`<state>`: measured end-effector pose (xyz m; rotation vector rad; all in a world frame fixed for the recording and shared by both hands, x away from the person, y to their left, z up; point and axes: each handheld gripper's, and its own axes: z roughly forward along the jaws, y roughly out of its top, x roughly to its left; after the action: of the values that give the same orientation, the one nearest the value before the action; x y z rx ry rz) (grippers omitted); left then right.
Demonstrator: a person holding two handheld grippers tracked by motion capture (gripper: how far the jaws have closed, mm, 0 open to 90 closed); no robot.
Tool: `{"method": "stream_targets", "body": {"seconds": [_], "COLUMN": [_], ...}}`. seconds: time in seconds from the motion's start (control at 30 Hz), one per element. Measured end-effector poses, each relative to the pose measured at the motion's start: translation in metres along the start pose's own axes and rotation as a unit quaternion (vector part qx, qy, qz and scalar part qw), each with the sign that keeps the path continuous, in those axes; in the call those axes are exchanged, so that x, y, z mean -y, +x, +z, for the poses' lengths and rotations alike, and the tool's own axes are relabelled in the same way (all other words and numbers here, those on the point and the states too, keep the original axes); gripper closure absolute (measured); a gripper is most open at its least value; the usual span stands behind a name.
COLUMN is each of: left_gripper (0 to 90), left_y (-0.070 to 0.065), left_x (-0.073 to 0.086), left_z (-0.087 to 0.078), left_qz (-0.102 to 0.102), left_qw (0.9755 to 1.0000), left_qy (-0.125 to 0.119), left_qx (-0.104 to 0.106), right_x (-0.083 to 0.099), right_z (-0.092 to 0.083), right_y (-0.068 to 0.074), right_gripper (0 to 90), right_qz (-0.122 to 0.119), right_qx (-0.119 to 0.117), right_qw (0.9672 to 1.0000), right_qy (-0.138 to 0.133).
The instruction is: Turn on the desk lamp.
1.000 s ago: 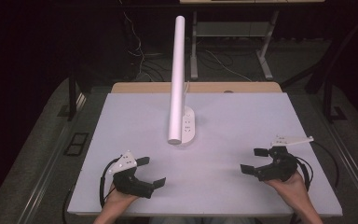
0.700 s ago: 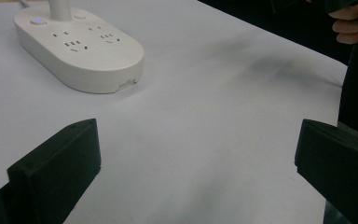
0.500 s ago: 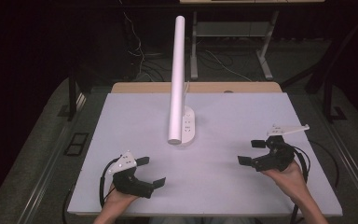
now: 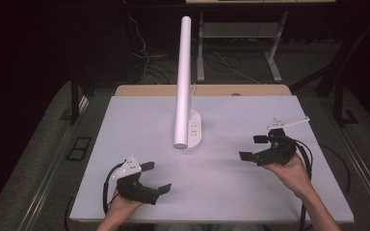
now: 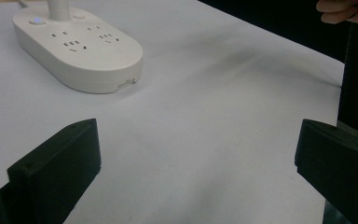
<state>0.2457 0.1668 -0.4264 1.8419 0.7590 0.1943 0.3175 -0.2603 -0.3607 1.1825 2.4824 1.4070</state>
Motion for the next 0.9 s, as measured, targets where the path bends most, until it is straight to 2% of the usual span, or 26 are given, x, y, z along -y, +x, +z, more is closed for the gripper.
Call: {"method": "stream_targets", "body": {"seconds": [0.9], "left_gripper": [0.0], "left_y": [0.001], "left_x": [0.0], "left_z": [-0.001], "left_qz": [-0.001], "left_qw": [1.0], "left_qy": [-0.002], "left_qx": [-0.002], "right_x": [-0.033], "right_z": [0.031], "right_y": [-0.011], "right_gripper": [0.4], "right_qz": [0.006], "right_qx": [-0.002], "right_qw": [0.9999], "right_qy": [0.01]}}
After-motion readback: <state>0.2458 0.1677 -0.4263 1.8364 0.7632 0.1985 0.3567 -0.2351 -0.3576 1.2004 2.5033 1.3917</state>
